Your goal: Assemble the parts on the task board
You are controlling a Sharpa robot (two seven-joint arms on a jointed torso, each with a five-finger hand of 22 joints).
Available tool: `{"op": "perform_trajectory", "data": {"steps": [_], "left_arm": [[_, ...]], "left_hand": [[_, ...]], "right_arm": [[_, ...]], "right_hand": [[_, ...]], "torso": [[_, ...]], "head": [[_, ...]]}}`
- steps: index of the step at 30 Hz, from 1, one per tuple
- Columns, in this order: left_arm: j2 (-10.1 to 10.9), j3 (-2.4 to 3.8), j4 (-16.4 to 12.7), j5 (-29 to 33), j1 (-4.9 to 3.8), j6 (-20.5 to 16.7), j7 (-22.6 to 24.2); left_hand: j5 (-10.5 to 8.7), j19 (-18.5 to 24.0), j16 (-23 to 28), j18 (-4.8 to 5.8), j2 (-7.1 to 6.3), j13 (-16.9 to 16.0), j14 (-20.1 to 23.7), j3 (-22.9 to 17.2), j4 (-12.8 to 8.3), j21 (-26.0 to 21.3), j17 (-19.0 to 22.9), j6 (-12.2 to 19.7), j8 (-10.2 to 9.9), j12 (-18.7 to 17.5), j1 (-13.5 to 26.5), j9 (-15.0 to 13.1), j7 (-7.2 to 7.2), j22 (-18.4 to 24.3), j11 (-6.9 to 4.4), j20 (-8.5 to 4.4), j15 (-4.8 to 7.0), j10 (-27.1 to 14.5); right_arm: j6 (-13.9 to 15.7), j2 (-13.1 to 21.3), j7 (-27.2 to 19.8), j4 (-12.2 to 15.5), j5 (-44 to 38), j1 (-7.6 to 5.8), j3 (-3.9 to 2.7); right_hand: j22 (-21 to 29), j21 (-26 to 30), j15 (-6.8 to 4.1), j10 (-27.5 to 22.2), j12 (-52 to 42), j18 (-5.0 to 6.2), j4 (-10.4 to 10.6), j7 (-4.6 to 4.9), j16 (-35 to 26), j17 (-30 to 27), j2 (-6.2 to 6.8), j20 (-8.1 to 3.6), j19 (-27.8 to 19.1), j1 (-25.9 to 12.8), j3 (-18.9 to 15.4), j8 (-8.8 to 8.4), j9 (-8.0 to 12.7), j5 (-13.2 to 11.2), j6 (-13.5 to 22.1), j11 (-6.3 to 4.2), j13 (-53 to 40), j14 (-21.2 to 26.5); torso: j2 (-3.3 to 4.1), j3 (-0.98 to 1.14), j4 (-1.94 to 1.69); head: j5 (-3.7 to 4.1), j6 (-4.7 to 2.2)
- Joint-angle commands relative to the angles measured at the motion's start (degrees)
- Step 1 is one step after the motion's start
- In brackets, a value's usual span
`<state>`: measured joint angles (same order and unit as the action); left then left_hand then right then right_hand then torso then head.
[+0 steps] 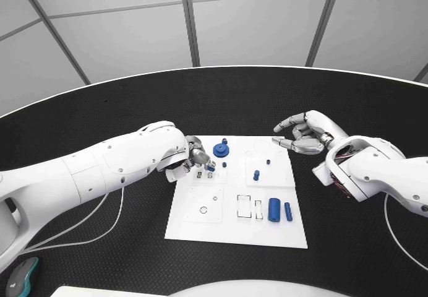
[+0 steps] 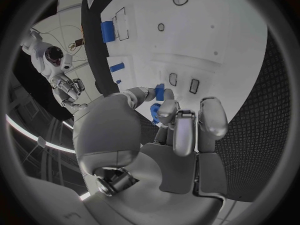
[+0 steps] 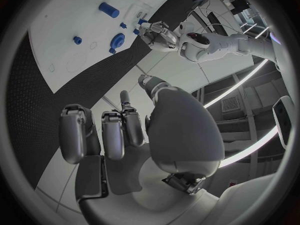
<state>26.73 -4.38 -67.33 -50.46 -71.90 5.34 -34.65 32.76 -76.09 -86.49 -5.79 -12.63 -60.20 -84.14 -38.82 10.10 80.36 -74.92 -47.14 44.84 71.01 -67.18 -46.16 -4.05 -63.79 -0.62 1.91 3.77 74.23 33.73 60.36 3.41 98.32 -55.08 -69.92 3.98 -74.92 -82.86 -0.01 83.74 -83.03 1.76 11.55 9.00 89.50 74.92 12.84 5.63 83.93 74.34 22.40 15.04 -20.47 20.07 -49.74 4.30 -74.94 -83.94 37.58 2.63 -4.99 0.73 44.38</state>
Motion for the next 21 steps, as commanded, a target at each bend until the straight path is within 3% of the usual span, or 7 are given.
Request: {"op": "perform_trajectory", "data": {"steps": [1,21], "left_arm": [[-0.25,-0.04,0.28,-0.71,0.18,0.89,-0.27],[-0.39,-0.08,0.38,-2.11,0.38,4.16,-1.35]], "left_hand": [[0.46,-0.47,-0.03,0.48,0.46,-0.14,-4.02,-10.48,-10.85,0.31,-8.31,-0.43,0.27,0.3,0.33,-0.1,0.08,-0.03,0.01,0.03,0.39,0.49],[2.1,-0.57,-0.04,0.51,0.29,-0.39,-4.04,-10.23,-11.58,0.42,-8.35,-0.91,0.13,0.46,0.5,-0.06,0.19,-0.18,-0.11,0.0,0.52,0.79]], "right_arm": [[0.0,-0.04,0.0,0.01,0.0,0.0,0.0],[0.02,-0.09,-0.02,-0.01,0.0,0.0,0.0]], "right_hand": [[-9.05,0.31,-0.32,0.19,-0.24,0.21,0.3,0.03,-0.18,13.84,-0.35,-0.26,3.21,0.14,0.07,0.2,0.06,0.27,-0.55,-0.2,-8.65,-5.74],[-9.0,0.38,-0.32,0.18,-0.22,0.22,0.34,0.03,-0.19,13.81,-0.3,-0.28,3.2,0.16,0.06,0.2,0.1,0.48,-0.57,-0.21,-8.63,-5.73]], "torso": [[0.06,0.04,0.01],[0.02,-0.05,-0.06]], "head": [[-0.01,0.03],[-0.01,0.3]]}}
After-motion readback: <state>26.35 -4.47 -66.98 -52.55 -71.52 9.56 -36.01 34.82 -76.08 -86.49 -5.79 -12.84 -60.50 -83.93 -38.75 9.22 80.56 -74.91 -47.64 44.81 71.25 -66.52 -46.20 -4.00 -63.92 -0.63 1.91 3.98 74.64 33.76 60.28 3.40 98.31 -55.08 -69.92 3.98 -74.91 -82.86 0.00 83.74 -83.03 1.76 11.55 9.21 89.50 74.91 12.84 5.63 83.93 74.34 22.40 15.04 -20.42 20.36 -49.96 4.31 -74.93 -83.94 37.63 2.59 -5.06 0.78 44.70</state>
